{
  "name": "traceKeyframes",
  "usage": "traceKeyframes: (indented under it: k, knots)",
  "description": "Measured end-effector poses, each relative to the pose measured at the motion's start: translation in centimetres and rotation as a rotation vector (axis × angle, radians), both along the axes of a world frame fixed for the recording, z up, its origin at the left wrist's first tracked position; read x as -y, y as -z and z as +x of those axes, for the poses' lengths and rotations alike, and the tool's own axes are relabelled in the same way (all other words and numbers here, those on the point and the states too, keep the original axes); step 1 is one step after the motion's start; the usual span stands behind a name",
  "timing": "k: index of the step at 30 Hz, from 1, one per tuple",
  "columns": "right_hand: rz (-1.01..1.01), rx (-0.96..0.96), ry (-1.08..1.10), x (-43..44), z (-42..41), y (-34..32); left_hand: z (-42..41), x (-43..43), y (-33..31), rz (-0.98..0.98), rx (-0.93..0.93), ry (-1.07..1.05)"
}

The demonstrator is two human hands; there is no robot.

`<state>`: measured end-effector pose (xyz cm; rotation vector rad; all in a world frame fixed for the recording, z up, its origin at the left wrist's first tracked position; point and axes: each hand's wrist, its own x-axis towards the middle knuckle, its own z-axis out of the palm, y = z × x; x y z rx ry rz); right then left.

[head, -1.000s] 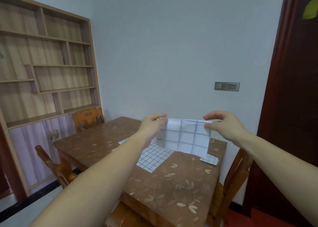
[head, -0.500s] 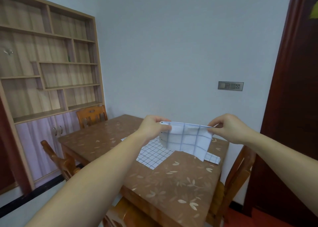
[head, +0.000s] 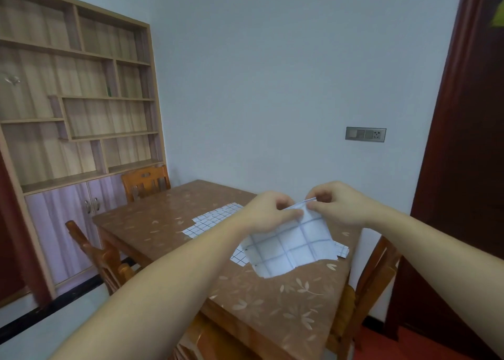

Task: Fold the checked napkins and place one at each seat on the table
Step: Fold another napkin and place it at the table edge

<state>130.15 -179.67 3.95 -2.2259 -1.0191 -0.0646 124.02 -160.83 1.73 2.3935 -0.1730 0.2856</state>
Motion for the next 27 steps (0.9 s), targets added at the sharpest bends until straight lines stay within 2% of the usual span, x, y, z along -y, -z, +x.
traceKeyframes:
  k: [4, 6, 10, 15, 18, 22, 27]
  knots:
    - [0.254, -0.086, 0.006, -0.6, -1.1, 0.3, -0.5, 0.9, -0.7, -0.171, 0.044, 0.01]
    - [0.323, -0.064, 0.053, -0.8, -1.2, 0.6, -0.8, 1.2, -1.0, -0.211, 0.081, 0.003]
    - [0.2, 0.232, 0.162, -1.1, -1.1, 0.4, -1.1, 1.8, -1.0, -0.199, 0.169, -0.043]
    - [0.234, 0.262, 0.198, -0.5, -0.6, -0.3, -1.3, 0.6, 0.4, -0.192, 0.277, -0.152]
    - [0.218, 0.241, 0.193, -0.5, -0.7, -0.4, -1.9, 0.1, 0.5, -0.177, 0.191, -0.141]
    - [0.279, 0.07, 0.187, -0.5, -0.3, -0.2, -2.7, -0.5, 0.0, -0.203, 0.016, -0.044]
    - [0.214, 0.087, 0.225, -0.2, 0.0, 0.2, -2.7, -1.1, 0.4, -0.217, -0.047, -0.035]
